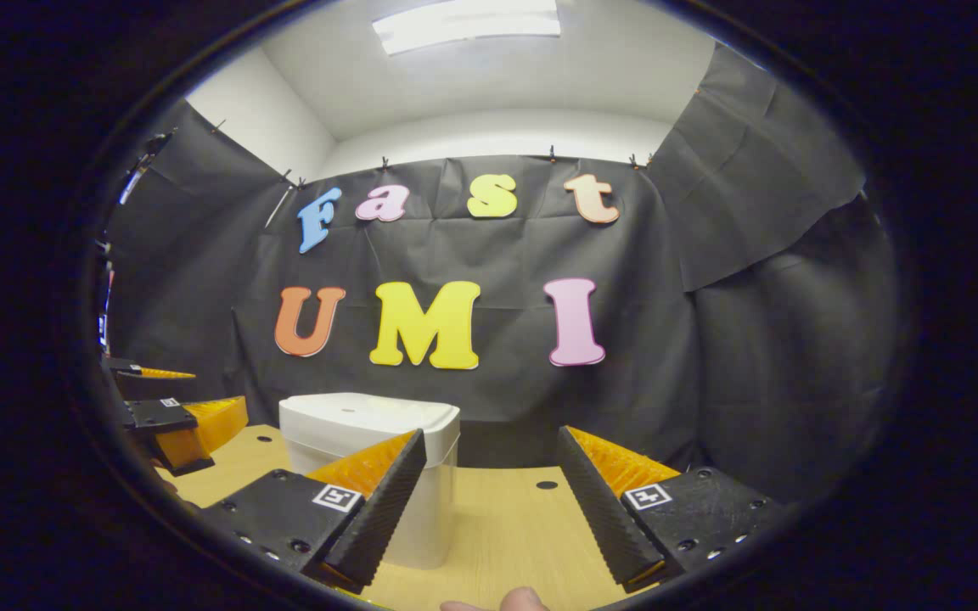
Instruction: Press the lid of the desktop garbage bin to open it, pick up the crumpled paper on the desktop and throw it into the bin, then pick up the pop can on the desktop and drop it into the bin, and finally close the garbage bin lid.
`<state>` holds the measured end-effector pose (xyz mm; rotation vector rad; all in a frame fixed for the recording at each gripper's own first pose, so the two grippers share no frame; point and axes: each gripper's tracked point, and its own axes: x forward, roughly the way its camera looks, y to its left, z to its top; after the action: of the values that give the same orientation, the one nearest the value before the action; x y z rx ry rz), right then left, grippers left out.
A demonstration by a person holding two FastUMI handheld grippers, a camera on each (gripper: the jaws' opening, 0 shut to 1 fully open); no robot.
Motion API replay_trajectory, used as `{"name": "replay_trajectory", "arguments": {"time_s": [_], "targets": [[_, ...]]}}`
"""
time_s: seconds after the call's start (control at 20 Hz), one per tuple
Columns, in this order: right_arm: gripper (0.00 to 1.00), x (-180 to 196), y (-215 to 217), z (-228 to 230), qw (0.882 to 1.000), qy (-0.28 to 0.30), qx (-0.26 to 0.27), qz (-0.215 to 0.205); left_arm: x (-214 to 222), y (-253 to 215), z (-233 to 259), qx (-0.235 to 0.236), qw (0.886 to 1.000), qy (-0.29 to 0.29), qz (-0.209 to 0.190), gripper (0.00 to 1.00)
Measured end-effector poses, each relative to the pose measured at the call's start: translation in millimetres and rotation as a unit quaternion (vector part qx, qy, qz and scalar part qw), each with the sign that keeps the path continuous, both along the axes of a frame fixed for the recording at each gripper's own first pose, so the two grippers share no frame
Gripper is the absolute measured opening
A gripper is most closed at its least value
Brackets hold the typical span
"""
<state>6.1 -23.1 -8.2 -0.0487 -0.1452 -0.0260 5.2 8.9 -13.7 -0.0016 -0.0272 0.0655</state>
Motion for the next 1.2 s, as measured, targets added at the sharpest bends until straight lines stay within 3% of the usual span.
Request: {"name": "replay_trajectory", "arguments": {"time_s": [1.2], "targets": [[0.96,-4.7,6.6,2.8,1.000,0.007,0.010,-0.002,-6.5,4.0,6.1,-0.002,1.000,-0.007,0.004,0.99]]}}
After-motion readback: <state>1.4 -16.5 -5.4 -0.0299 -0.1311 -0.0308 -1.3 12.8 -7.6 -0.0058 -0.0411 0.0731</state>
